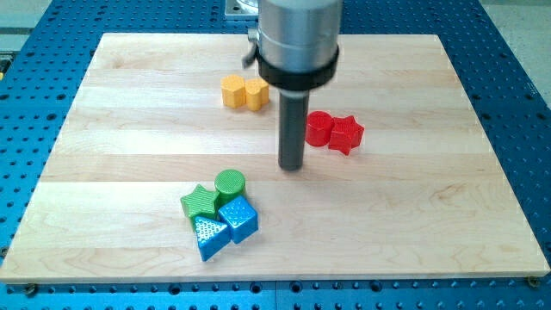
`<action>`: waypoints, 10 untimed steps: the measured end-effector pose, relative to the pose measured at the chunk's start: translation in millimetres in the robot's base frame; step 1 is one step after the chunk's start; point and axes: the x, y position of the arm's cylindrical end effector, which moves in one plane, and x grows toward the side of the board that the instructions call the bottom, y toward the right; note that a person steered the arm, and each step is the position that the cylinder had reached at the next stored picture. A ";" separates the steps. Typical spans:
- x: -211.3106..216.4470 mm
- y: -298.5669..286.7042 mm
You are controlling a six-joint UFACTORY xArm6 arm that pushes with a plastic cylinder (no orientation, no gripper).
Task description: Move the blue blocks to the right of the board
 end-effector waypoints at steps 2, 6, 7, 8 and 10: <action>76.7 -47.4; 111.2 -197.8; 90.0 -211.2; 84.0 -193.7; 84.0 -97.9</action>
